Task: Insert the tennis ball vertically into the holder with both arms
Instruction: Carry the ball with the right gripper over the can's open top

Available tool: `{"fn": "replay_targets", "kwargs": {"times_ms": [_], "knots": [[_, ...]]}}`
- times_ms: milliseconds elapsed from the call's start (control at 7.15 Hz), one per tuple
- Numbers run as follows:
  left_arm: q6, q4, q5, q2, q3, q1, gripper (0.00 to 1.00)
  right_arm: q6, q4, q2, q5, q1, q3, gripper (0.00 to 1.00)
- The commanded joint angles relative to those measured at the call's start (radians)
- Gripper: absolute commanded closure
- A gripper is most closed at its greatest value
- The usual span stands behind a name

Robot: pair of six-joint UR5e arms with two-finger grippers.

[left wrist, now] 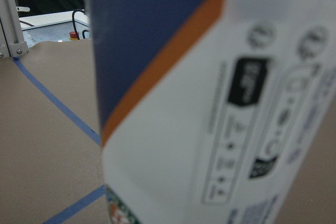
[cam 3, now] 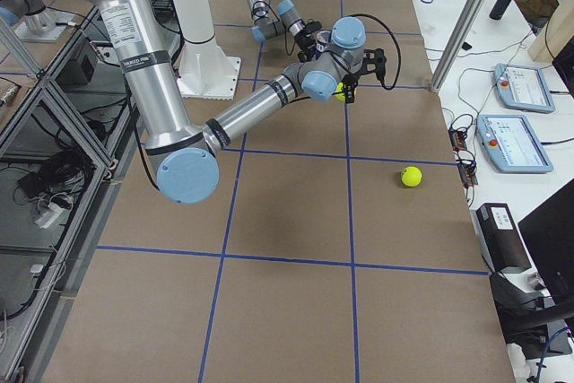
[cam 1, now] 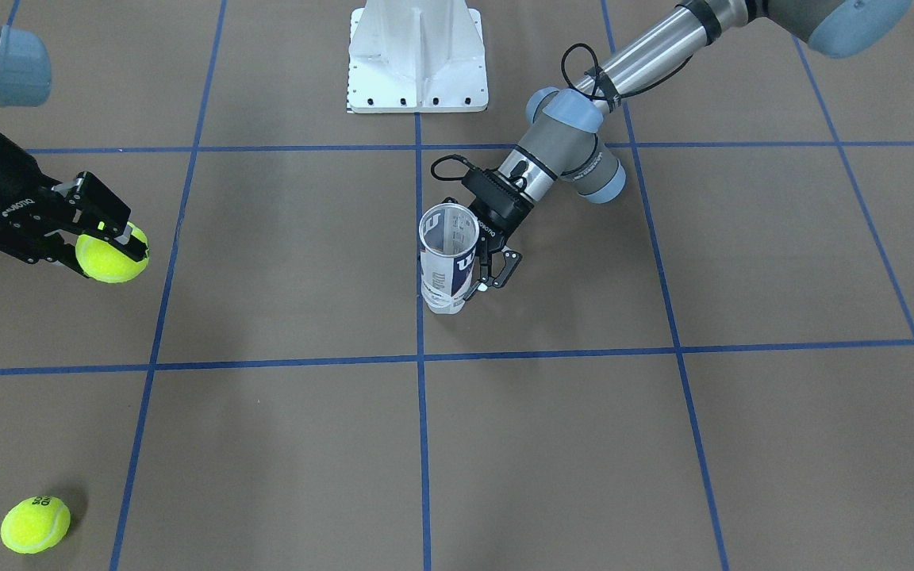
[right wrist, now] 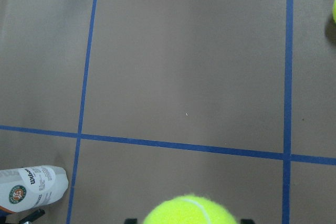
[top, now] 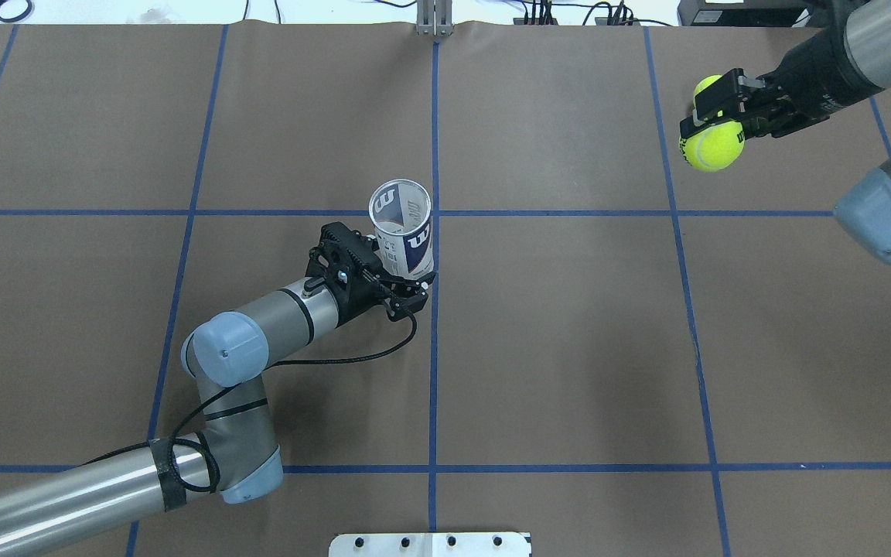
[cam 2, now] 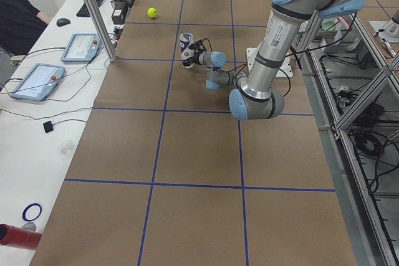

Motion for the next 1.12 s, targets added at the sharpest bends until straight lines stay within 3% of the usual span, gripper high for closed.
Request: {"fn": "replay_targets", "kwargs": {"times_ms": [0,560,699,979], "knots": [[0.000,0.000,0.002,-0.005,0.004,-0.003,0.01,0.065,-0.002,0.046,0.001,-0.025,0.014,1.00],[0.000,-0.002,0.012,-0.003,0.004,-0.003,0.01,0.197,-0.013,0.247,-0.006,-0.128,-0.035,1.00],[0.000,-0.002,0.012,-0.005,0.004,-0.003,0.01,0.250,-0.089,0.340,-0.026,-0.163,-0.046,1.00],[0.000,-0.003,0.014,-0.005,0.004,-0.003,0.01,0.321,-0.164,0.462,-0.158,-0.271,-0.067,1.00]]}}
